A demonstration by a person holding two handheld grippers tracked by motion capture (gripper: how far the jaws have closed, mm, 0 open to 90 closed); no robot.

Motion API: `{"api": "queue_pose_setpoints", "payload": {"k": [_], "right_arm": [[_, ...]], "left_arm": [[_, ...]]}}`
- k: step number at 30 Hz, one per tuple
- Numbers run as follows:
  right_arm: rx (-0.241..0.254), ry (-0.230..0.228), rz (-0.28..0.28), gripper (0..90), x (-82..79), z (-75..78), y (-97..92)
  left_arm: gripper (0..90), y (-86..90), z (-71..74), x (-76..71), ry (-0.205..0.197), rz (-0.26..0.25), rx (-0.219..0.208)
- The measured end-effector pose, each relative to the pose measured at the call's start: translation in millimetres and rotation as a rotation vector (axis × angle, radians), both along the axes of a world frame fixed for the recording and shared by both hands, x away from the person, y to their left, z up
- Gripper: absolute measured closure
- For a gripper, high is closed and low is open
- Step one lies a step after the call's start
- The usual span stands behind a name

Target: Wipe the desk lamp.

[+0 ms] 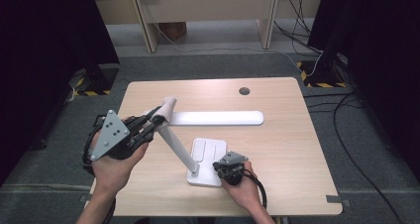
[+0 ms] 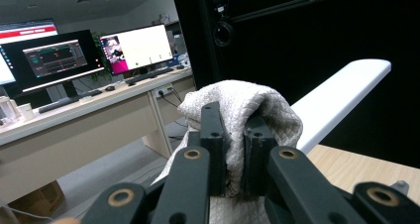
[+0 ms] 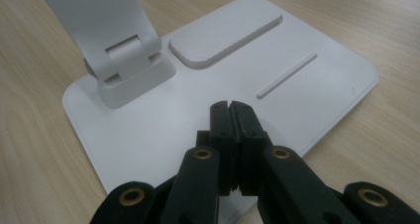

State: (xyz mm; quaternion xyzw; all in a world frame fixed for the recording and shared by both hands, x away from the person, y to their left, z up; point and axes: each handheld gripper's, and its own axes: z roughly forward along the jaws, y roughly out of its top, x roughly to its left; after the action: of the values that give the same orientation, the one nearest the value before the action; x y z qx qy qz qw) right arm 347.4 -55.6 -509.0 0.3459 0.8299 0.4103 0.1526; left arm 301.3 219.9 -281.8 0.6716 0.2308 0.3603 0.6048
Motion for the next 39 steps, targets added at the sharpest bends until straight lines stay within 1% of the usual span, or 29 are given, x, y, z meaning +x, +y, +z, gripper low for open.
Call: {"api": "queue_pose_setpoints", "payload": {"k": [10,21,29,39], "right_arm": [[0.001,-0.001,-0.001,89.0,-0.2,-0.1,0.0],[0.003,-0.001,-0.003,89.0,-0.2,-0.3,-0.1],[0.003,-0.002,-0.002,89.0,-0.2,-0.4,0.0],[0.008,-0.004,-0.006,89.0,-0.6,-0.9,0.2]], "left_arm": [[83.0,-10.7,-3.8,-0.2,0.011,-0.009,-0.013],[82.9,-16.2,-5.7,0.1,0.013,-0.005,-0.036],[82.9,-24.1,-4.7,-0.4,0.010,-0.020,-0.016],[83.0,-32.9,-4.8,-0.5,0.005,-0.029,-0.010]]}}
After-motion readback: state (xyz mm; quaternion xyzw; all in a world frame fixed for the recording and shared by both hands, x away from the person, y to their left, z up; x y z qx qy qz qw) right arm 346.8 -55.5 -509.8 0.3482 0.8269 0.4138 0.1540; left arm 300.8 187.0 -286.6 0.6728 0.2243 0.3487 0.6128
